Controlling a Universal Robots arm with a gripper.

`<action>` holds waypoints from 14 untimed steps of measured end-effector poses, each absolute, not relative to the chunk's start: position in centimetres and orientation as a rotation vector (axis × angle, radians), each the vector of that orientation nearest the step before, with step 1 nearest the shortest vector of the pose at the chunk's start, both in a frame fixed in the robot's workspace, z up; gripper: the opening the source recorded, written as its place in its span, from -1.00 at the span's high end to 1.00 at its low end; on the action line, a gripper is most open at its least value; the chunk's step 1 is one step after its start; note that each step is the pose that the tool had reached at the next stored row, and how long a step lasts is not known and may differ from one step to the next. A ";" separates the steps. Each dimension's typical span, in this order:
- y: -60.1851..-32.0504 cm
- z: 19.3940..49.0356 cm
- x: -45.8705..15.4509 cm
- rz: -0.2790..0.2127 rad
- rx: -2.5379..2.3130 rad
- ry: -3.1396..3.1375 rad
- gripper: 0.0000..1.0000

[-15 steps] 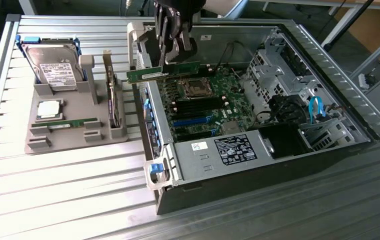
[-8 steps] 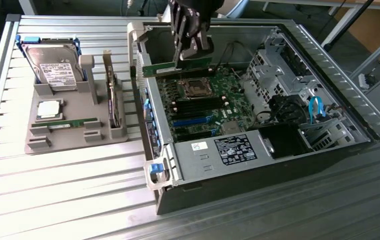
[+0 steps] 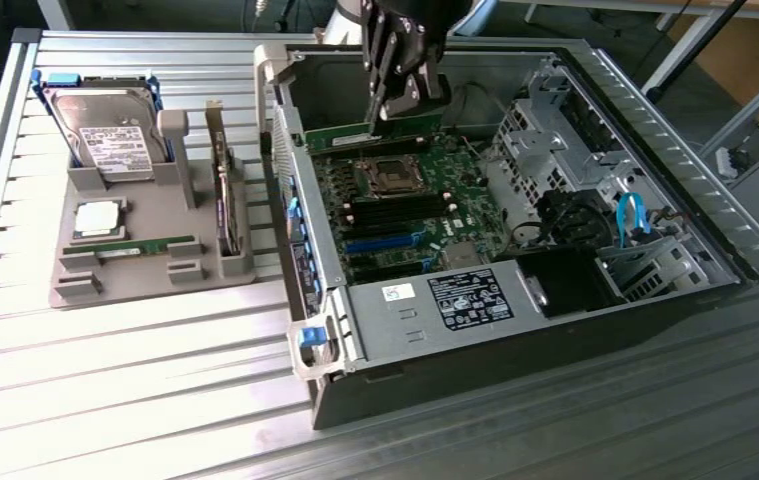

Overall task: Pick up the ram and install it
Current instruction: 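Pick up the ram and move it above insertion slot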

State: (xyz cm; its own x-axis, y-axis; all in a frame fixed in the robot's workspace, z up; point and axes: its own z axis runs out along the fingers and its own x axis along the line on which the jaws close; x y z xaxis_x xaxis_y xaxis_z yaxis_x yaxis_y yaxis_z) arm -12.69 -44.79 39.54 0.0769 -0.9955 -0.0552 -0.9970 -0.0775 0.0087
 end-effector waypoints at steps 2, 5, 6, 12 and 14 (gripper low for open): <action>-44.8 39.5 -12.4 0.072 -2.282 2.112 0.74; -44.8 39.5 -12.1 0.072 -2.282 2.112 0.74; -44.8 39.5 -12.0 0.072 -2.282 2.112 0.74; -44.8 39.5 -11.4 0.072 -2.282 2.112 0.74; -44.8 39.5 -11.1 0.072 -2.282 2.112 0.74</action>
